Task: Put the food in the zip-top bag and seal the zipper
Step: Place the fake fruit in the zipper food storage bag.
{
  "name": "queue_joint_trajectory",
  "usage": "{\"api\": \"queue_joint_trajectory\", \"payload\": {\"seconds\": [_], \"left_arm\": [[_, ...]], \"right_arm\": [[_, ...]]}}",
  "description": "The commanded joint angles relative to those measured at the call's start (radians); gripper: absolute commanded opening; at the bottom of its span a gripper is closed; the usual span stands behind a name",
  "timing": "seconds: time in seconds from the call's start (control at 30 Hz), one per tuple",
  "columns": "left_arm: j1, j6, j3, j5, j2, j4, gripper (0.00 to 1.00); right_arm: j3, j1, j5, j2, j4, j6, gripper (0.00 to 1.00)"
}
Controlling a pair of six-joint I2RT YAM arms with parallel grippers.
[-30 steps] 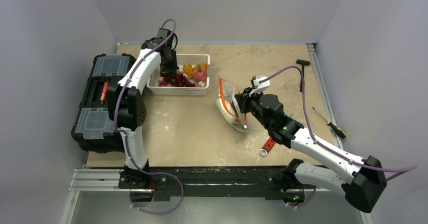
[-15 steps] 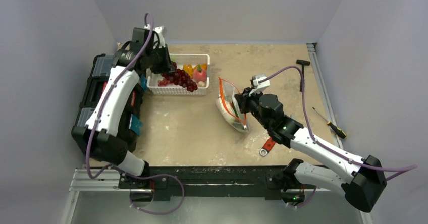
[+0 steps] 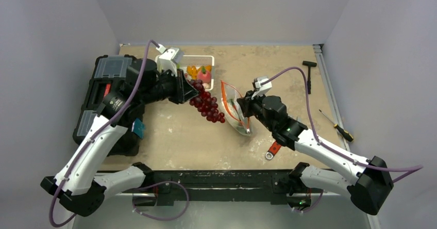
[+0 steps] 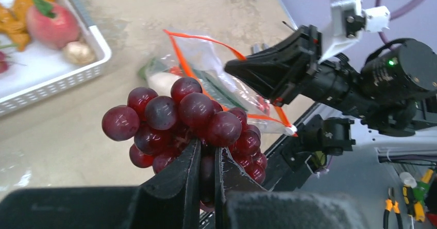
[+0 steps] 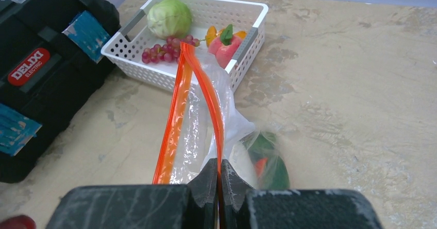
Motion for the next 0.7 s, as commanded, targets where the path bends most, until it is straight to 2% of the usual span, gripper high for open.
{"api": "queue_joint_trajectory", "payload": {"seconds": [0.0, 0.13, 0.47, 0.67], "left_arm": [[-0.114, -0.078, -0.095, -0.079, -0.042, 0.288, 0.00], [-0.198, -0.031, -0.092, -0.141, -0.020, 0.380, 0.00], [-0.239, 0.012, -0.110, -0.169, 0.049, 0.518, 0.00], [-0.240, -0.006, -0.254, -0.190, 0.034, 0.619, 0.00]], "right_arm": [[0.035, 0.004, -0.053, -0.001, 0.031, -0.006, 0.00], [0.034, 0.004, -0.127, -0.015, 0.048, -0.009, 0.00], [0.085, 0.004, -0.135, -0.049, -0.023, 0.003, 0.00], [0.131, 0.003, -0.207, -0.072, -0.070, 0.092, 0.00]]}}
